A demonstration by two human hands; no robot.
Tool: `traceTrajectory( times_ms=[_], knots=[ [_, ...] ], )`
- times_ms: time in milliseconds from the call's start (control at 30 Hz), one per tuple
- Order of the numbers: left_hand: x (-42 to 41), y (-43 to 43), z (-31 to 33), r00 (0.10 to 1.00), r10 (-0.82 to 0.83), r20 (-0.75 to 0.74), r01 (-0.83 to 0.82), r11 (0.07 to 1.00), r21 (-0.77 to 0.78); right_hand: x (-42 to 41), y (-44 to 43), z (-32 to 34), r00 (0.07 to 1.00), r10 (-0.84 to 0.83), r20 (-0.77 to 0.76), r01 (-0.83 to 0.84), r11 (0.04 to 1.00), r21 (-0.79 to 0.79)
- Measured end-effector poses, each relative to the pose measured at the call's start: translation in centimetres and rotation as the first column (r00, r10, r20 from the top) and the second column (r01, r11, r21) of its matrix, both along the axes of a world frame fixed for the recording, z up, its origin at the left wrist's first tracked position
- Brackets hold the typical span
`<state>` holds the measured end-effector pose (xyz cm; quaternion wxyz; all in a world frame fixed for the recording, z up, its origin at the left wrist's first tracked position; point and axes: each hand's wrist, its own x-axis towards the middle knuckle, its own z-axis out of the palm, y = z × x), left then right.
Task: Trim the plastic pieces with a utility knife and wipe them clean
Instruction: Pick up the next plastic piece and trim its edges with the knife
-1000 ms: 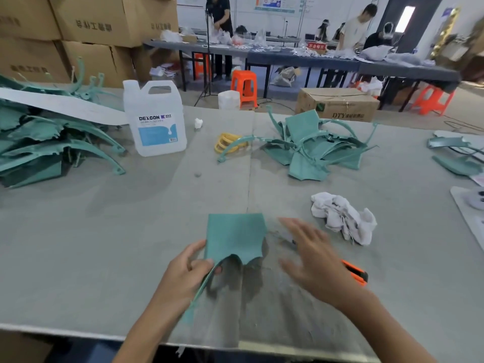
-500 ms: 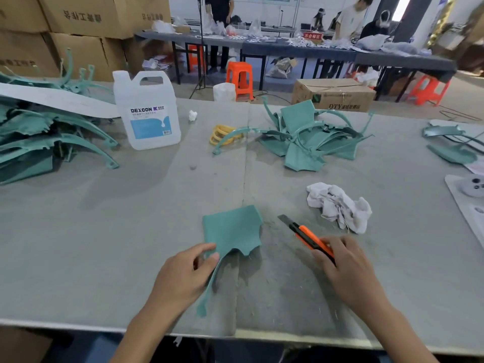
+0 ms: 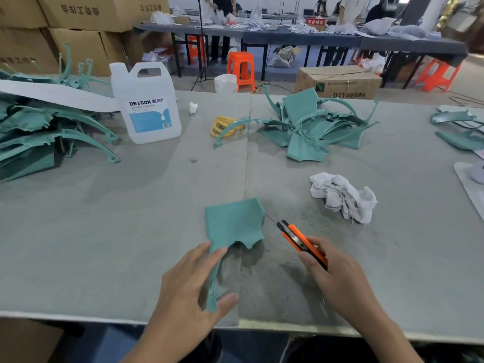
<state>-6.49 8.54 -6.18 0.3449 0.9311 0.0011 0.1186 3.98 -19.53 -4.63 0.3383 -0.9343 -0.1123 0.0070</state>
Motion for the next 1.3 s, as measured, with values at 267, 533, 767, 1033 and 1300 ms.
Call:
traceTrajectory(
  times_ms=[267,533,767,1033,1300],
  knots=[
    [2.7,0.0,-0.3,0.987,0.163,0.013,-0.161,0.982,-0.101,0.2,0.3,-0.1,0.998,0.068,-0.009,-0.067,0.996,0.057],
    [3.2,1.8,0.3,0.987,0.163,0.011,-0.155,0.955,-0.251,0.0,0.6,0.3,0.992,0.125,0.001,-0.125,0.990,0.065],
    [3.3,2.8,-0.7,0.979,0.203,-0.017,-0.188,0.868,-0.460,-0.4,1.9,0.5,0.985,0.171,-0.016,-0.168,0.980,0.109],
    [3.7,3.8,-0.9,0.970,0.242,-0.011,-0.208,0.809,-0.550,-0.1,3.3,1.8,0.979,0.195,-0.061,-0.174,0.951,0.256],
    [2.9,3.4,0.4,0.977,0.204,-0.059,-0.203,0.815,-0.542,0.9,5.1,3.2,0.987,0.069,-0.146,0.015,0.861,0.509]
  ],
)
